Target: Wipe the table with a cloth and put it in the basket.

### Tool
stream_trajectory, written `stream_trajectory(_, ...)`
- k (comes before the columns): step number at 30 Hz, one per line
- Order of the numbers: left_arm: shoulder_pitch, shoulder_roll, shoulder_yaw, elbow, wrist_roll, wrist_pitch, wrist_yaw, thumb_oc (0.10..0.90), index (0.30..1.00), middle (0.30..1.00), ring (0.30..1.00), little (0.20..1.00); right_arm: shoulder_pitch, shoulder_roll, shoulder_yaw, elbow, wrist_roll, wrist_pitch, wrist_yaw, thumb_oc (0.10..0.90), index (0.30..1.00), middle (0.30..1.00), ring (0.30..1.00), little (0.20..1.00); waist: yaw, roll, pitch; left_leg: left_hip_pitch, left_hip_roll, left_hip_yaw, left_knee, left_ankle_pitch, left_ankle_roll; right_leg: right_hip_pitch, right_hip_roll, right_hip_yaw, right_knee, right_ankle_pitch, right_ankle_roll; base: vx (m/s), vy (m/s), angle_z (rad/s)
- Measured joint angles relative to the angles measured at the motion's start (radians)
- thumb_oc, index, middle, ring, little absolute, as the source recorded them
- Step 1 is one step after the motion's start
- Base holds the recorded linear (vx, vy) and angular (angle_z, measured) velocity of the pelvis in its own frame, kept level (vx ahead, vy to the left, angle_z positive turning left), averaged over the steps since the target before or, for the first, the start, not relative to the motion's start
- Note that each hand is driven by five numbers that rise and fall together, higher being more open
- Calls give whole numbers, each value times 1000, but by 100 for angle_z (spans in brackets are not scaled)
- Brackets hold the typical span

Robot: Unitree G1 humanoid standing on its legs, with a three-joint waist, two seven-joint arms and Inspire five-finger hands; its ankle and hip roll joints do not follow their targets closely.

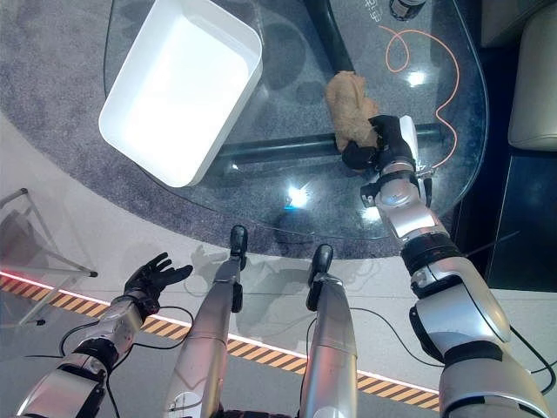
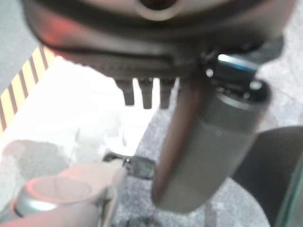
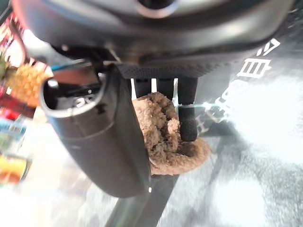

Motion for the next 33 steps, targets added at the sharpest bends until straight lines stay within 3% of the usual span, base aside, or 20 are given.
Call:
stream_trajectory(14, 1, 0, 22, -19, 6, 3, 0, 800, 900, 900, 900, 900, 8, -10, 161, -193, -88, 5, 339, 100, 300, 300, 300, 200, 13, 0, 0, 4, 0, 0, 2, 1, -1, 6, -1, -2, 3, 0, 0, 0, 0, 0)
stream_trajectory(22, 2, 0, 28, -21, 0, 4, 0, 800, 900, 900, 900, 900, 15, -11, 174, -273, -101, 8, 407, 100, 300, 300, 300, 200, 13, -5, 0, 7, 0, 0, 1, -1, 2, 9, -1, -3, 2, -1, 0, 0, 0, 0)
stream_trajectory(33, 2, 2, 72, -43, -61, -23, 17, 800, 900, 900, 900, 900, 16, -11, 174, -278, -110, 14, 405, 100, 300, 300, 300, 200, 4, -11, 0, 9, 0, 0, 1, -1, 2, 13, -2, -5, 0, -1, 1, 0, 0, 0)
